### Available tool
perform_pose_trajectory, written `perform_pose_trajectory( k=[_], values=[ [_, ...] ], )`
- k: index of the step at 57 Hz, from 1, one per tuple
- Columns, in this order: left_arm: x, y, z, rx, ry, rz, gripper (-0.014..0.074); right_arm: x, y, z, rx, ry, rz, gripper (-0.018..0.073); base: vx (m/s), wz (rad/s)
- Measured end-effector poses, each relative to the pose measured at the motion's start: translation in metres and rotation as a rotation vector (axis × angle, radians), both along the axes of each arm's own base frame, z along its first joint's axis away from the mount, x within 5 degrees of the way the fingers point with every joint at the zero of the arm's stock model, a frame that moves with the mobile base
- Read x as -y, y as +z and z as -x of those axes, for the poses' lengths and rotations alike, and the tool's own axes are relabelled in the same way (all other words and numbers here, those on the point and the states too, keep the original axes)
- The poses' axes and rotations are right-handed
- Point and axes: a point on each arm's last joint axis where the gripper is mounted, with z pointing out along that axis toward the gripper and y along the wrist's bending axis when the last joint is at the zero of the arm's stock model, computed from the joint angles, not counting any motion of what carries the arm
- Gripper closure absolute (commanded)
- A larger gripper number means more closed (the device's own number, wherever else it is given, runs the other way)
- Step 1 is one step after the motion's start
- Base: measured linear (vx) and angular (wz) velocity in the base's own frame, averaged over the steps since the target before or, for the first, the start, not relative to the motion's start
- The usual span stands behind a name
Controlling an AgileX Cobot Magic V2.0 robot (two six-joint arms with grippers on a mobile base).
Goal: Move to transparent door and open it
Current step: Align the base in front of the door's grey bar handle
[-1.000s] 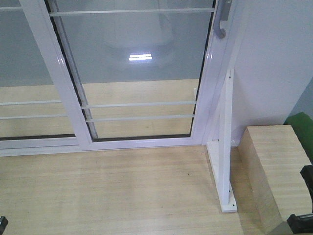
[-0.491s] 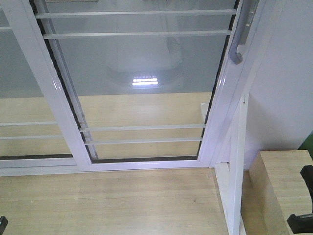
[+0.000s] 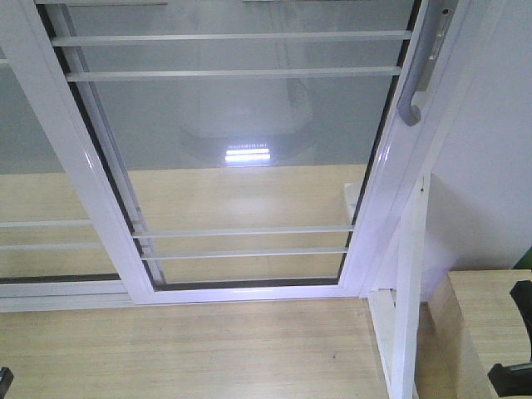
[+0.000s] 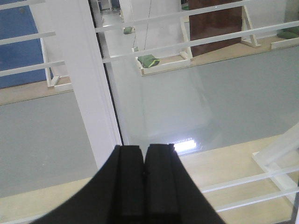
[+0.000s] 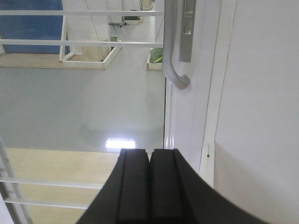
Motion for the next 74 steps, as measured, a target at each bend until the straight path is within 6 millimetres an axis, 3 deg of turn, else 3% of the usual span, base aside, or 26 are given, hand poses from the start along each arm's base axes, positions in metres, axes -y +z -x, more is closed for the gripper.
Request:
perform_pose_trajectory(
  k=[74],
  values=[
    [0.0, 0.0, 0.0, 0.0, 0.0, 0.0, 0.0603, 0.0, 0.0, 0.0, 0.0, 0.0, 0.0, 0.0564, 0.01, 0.0]
  ],
)
